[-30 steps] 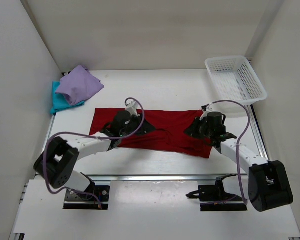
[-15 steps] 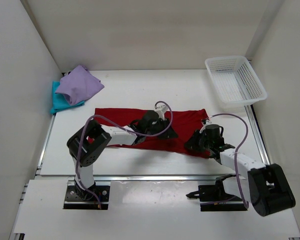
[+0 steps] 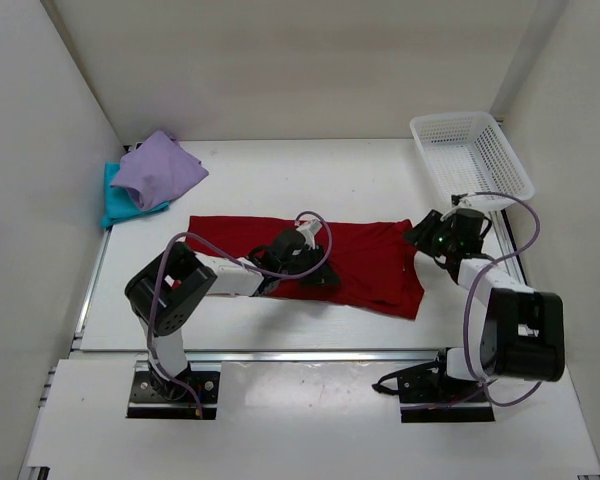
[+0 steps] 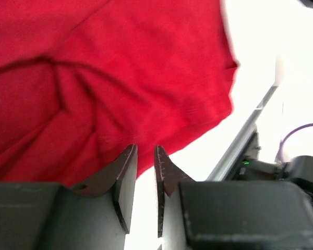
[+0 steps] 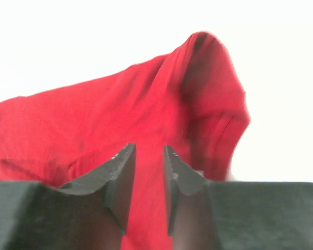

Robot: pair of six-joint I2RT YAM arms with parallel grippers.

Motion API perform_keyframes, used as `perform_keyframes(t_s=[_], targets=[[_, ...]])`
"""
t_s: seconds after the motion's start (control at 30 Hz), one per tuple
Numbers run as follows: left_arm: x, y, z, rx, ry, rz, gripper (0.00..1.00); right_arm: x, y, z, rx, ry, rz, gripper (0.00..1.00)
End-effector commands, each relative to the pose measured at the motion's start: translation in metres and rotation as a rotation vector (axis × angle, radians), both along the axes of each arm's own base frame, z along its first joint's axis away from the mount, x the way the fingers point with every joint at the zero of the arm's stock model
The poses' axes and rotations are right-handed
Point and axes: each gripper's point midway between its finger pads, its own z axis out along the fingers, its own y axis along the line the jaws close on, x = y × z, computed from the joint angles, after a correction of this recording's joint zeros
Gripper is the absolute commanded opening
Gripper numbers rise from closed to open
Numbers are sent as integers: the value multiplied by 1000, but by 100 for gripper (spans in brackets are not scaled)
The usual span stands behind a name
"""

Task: Fold and stack the t-shirts
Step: Fold the other side of the tshirt into a rectangle

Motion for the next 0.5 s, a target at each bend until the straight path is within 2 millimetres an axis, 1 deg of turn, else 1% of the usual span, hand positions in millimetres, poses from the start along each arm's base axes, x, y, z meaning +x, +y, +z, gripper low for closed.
perform_keyframes(t_s=[0.0, 0.03, 0.07, 0.1, 0.13, 0.17, 0.2, 0.23, 0.27, 0.3, 0.33, 0.37, 0.4, 0.43, 0.47], targets=[[19, -16, 63, -129, -106, 19, 31, 35, -18, 24, -30, -100, 5, 30], [27, -22, 75, -154, -128, 22, 31, 39, -21, 30, -39, -116, 0, 32], [35, -21, 74, -150, -123, 38, 32, 45, -24, 28, -35, -112, -4, 33], [46, -26, 78, -156, -126, 40, 32, 48, -22, 25, -30, -101, 4, 32], [56, -32, 75, -149, -116, 45, 32, 50, -23, 19, -19, -84, -2, 32], [70, -31, 67, -148, -93, 51, 32, 53, -24, 19, -18, -91, -2, 32], [86, -26, 70, -172, -85, 79, 31, 54, -21, 15, -3, -82, 10, 33], [93, -29, 63, -188, -63, 89, 31, 58, -18, 12, 10, -80, 23, 29], [111, -19, 58, -186, -59, 131, 31, 61, -16, 11, 28, -78, 42, 27], [120, -14, 56, -189, -47, 158, 30, 61, -10, 9, 48, -70, 62, 26], [128, -10, 47, -181, -38, 180, 31, 64, -8, 10, 52, -75, 73, 27], [139, -2, 45, -185, -37, 206, 30, 65, -6, 6, 51, -64, 80, 28], [147, 6, 40, -181, -22, 230, 30, 68, -3, 7, 48, -61, 87, 30], [153, 13, 37, -185, -13, 240, 30, 68, -5, 6, 29, -53, 85, 31], [156, 17, 34, -183, -8, 254, 30, 65, -5, -1, 26, -27, 82, 32]])
